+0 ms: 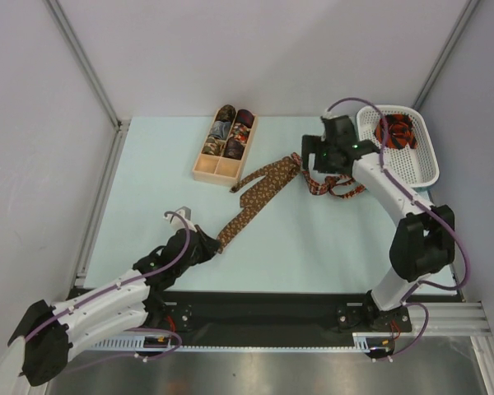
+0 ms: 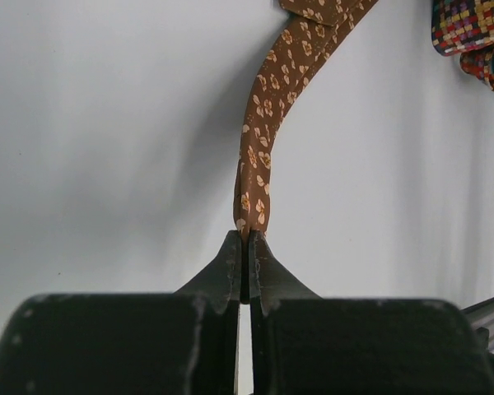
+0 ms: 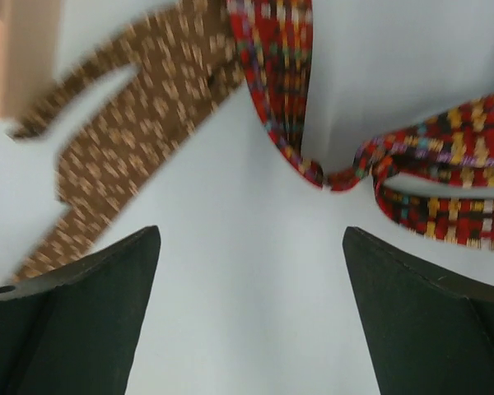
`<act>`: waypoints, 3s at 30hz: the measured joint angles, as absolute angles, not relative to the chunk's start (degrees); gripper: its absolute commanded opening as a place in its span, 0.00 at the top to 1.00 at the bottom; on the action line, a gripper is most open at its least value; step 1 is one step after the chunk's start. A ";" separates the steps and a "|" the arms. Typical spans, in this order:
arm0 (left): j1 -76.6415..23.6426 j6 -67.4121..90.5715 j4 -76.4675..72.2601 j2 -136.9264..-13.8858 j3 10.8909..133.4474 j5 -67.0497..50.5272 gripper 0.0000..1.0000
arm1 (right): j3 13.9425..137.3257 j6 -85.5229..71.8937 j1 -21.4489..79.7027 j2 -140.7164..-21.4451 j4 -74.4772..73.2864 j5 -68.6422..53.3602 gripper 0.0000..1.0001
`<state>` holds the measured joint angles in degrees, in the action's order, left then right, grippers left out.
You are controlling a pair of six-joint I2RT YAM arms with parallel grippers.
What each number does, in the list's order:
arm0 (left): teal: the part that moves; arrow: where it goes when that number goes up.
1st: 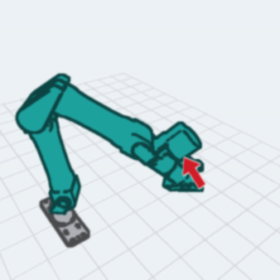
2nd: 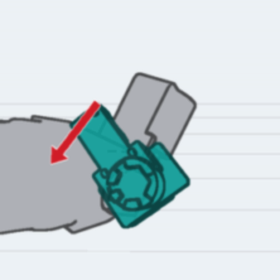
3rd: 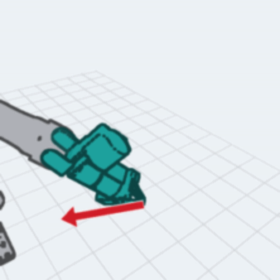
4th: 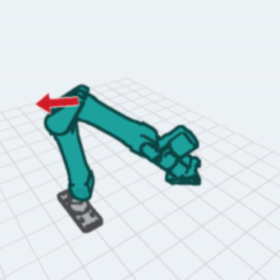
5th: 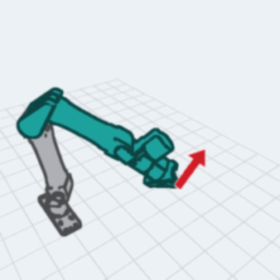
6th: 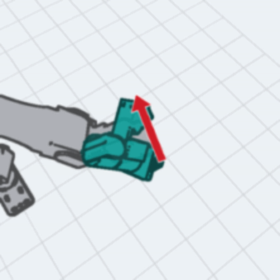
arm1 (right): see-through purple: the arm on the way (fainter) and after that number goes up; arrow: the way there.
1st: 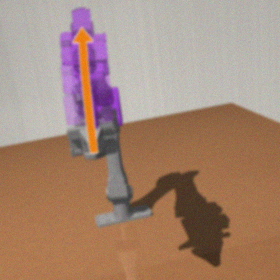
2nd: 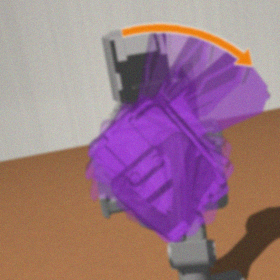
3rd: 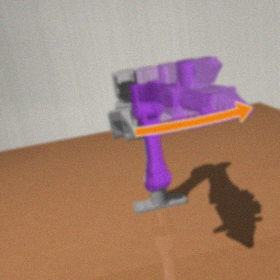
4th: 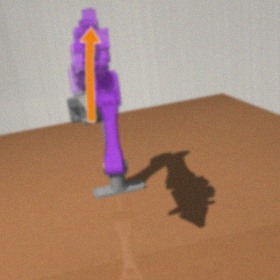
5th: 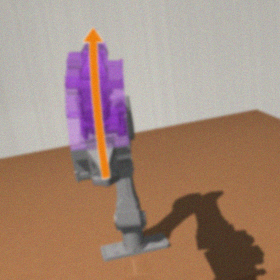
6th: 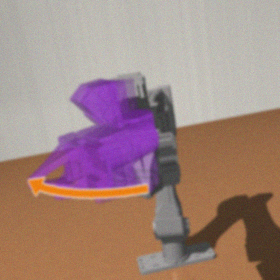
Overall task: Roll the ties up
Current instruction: Flatten the tie
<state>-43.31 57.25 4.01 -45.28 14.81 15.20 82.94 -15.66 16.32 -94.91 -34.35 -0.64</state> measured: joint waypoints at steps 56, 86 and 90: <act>-43.31 44.97 8.47 -45.39 18.55 13.15 0.99 | 100.20 -22.17 -0.27 -110.17 -40.51 15.33 0.18; -42.46 48.03 1.91 -42.74 7.75 3.60 1.00 | 74.67 -6.74 43.29 -108.90 -10.13 1.06 0.27; -42.46 48.01 1.32 -42.70 6.42 2.98 1.00 | 75.61 -4.86 44.73 -112.73 -7.90 0.89 0.27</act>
